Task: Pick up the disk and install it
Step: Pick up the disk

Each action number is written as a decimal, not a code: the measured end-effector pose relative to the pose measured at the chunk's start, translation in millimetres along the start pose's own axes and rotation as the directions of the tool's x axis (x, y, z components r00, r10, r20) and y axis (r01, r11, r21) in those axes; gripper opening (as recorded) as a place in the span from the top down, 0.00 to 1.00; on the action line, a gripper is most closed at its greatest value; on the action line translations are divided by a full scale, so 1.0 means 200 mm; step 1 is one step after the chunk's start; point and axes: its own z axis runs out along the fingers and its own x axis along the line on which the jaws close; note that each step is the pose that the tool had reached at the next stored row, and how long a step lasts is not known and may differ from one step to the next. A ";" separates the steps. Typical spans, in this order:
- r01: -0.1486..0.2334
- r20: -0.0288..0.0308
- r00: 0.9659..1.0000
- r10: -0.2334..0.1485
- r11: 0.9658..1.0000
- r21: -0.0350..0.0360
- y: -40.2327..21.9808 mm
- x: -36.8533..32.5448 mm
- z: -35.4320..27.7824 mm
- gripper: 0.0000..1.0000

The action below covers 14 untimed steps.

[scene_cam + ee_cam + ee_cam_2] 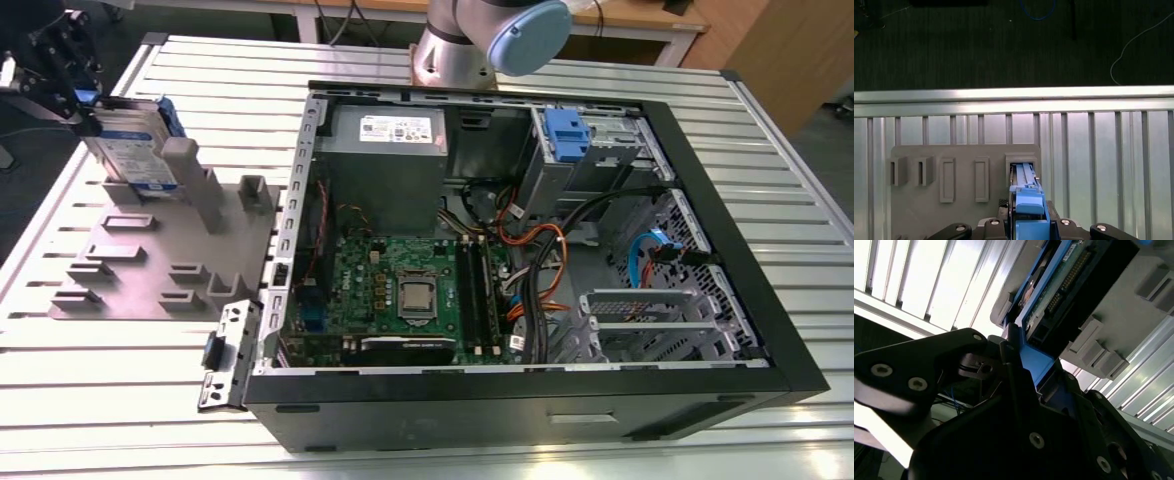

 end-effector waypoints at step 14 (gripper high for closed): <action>0.000 0.000 1.000 0.000 1.000 0.000 0.000 -0.001 -0.017 0.63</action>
